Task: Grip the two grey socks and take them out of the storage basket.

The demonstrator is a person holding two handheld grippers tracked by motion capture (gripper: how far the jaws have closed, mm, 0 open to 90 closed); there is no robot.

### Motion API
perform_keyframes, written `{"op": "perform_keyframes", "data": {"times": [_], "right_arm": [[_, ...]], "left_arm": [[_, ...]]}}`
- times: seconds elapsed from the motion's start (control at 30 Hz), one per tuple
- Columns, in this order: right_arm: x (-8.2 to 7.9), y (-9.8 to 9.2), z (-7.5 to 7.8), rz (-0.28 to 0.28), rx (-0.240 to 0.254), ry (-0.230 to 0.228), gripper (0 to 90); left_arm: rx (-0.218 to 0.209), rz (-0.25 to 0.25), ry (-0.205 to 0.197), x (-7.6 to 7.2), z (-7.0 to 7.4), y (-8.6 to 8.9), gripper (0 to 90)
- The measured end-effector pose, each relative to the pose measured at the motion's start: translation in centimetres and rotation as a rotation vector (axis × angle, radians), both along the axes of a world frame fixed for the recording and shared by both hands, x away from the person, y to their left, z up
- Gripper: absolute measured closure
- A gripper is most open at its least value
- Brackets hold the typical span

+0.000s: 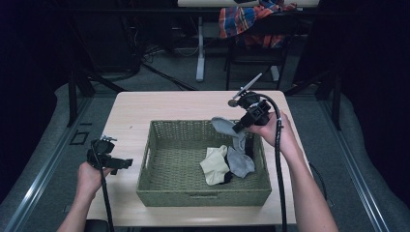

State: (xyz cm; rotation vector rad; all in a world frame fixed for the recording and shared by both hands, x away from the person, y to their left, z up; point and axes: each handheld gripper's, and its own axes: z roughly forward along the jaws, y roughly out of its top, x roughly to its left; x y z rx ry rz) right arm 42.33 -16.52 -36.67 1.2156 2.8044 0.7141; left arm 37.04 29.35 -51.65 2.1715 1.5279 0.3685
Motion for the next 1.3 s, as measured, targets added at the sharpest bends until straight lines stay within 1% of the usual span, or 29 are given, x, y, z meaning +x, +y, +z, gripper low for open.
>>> {"op": "perform_keyframes", "data": {"times": [0.03,0.07,0.23,0.3,0.33,0.43,0.47,0.5,0.53,0.57,0.6,0.63,0.7,0.73,0.77,0.83,0.87,0.93,1.07,1.1,1.23,1.3], "right_arm": [[0.0,-0.1,0.2,0.006,-0.008,0.002,88.5],[0.0,-0.2,0.2,0.0,0.003,-0.006,88.5],[-0.2,-1.0,0.9,-0.005,0.006,-0.01,88.4],[-0.3,-1.3,1.1,-0.024,0.025,-0.016,88.4],[-0.3,-1.6,1.2,-0.023,0.019,-0.016,88.5],[-0.4,-2.1,1.4,-0.029,0.02,-0.02,88.5],[-0.5,-2.6,1.6,-0.046,0.029,-0.022,88.4],[-0.5,-2.6,1.6,-0.046,0.029,-0.022,88.4],[-0.6,-2.8,1.6,-0.058,0.035,-0.025,88.4],[-0.6,-3.5,1.9,-0.07,0.015,-0.029,88.4],[-0.6,-3.7,1.9,-0.083,0.018,-0.03,88.4],[-0.6,-4.0,2.0,-0.085,0.009,-0.034,88.5],[-0.7,-4.2,2.0,-0.091,0.008,-0.034,88.5],[-0.7,-4.6,2.2,-0.099,-0.002,-0.038,88.5],[-0.8,-4.9,2.3,-0.111,-0.001,-0.041,88.5],[-0.9,-5.1,2.4,-0.112,-0.004,-0.042,88.5],[-1.0,-5.3,2.5,-0.126,0.003,-0.049,88.5],[-1.1,-5.9,2.8,-0.138,-0.006,-0.057,88.5],[-1.5,-7.1,3.2,-0.17,-0.01,-0.071,88.4],[-1.5,-7.1,3.2,-0.17,-0.01,-0.071,88.4],[-1.7,-8.3,3.4,-0.189,-0.013,-0.072,88.4],[-1.8,-8.5,3.4,-0.194,-0.012,-0.077,88.4]], "left_arm": [[0.0,-0.001,0.001,0.0,0.0,0.0,0.0],[0.002,-0.004,0.005,0.0,0.0,0.0,0.0],[0.001,-0.003,0.005,0.0,0.0,0.0,0.0],[0.001,-0.003,0.006,0.0,0.0,-0.1,0.0],[0.003,-0.003,0.003,0.0,0.0,-0.1,0.0],[0.002,-0.002,0.003,0.0,0.0,-0.1,0.0],[0.003,-0.002,0.003,0.0,0.0,-0.1,0.0],[0.003,-0.001,0.002,0.0,0.0,-0.1,0.0],[0.004,-0.001,0.002,0.0,-0.1,-0.1,0.0],[0.003,-0.002,0.004,0.1,0.0,-0.1,0.0],[0.003,-0.003,0.004,0.1,0.0,-0.1,0.0],[0.004,-0.002,0.004,0.1,0.0,-0.1,0.0],[0.004,-0.003,0.006,0.1,0.0,-0.1,0.0],[0.004,-0.002,0.001,0.1,0.0,-0.1,0.0],[0.004,-0.002,0.001,0.1,0.0,-0.1,0.0],[0.004,-0.003,0.004,0.1,0.0,-0.1,0.0],[0.003,-0.003,0.003,0.1,0.0,-0.1,0.0],[0.003,-0.004,0.003,0.1,0.0,-0.1,0.0],[0.002,-0.005,0.002,0.1,0.0,-0.1,0.0],[0.002,-0.005,0.002,0.1,0.0,-0.1,0.0],[0.0,-0.007,0.0,0.1,0.0,-0.2,0.0],[0.001,-0.007,0.0,0.1,0.0,-0.2,0.0]]}}
